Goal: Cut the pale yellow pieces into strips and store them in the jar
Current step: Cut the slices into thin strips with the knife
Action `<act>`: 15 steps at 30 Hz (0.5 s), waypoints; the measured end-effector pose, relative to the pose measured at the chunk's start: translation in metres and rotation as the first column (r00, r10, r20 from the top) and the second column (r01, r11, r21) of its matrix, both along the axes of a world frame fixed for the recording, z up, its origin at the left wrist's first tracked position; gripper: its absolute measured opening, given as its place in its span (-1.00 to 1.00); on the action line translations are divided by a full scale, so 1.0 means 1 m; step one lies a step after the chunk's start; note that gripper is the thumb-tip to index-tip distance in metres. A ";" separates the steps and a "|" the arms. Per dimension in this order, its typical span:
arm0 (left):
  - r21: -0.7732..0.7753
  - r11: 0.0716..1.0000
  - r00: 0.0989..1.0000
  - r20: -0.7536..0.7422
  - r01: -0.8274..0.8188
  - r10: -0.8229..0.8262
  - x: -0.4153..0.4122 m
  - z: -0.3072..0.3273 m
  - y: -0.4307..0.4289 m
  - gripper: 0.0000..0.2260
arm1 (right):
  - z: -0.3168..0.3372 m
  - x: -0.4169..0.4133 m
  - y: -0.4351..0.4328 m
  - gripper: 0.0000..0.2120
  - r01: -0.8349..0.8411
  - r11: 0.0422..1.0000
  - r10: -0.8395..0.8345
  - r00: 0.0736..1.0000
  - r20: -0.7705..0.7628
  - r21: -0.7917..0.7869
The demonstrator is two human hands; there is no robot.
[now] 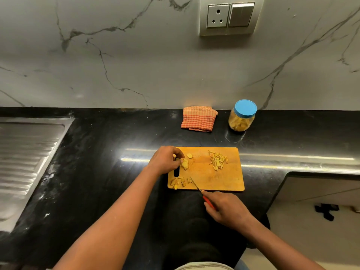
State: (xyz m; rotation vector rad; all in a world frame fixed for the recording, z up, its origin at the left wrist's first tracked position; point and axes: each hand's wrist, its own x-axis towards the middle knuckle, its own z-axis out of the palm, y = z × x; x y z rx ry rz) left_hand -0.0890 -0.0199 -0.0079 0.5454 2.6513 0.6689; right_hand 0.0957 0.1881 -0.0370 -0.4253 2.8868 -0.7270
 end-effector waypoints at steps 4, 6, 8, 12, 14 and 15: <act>-0.019 1.000 1.000 0.007 0.013 -0.013 0.003 0.000 -0.003 -0.89 | 0.002 0.003 -0.008 -0.54 0.002 1.000 -0.002 1.000 -0.014 -0.028; -0.022 1.000 1.000 0.011 0.021 -0.021 0.004 0.000 -0.004 -0.86 | 0.001 0.001 -0.006 -0.54 0.057 0.998 -0.058 0.998 -0.022 -0.041; -0.021 0.999 0.999 0.026 0.029 -0.029 0.004 0.000 -0.005 -0.82 | -0.002 0.000 -0.003 -0.53 0.085 0.996 -0.086 0.996 -0.019 -0.032; -0.007 0.999 0.997 0.065 0.047 -0.047 0.005 -0.001 -0.003 -0.70 | 0.000 0.003 -0.007 -0.52 0.015 1.000 -0.015 1.000 0.006 0.003; 0.001 0.999 0.996 0.069 0.049 -0.049 0.005 0.000 -0.001 -0.66 | 0.001 0.007 -0.010 -0.52 -0.042 0.999 0.041 0.999 0.024 0.008; 0.003 0.999 0.996 0.072 0.048 -0.048 0.005 0.000 0.001 -0.64 | 0.002 0.009 -0.012 -0.52 -0.068 0.998 0.068 0.997 0.030 0.006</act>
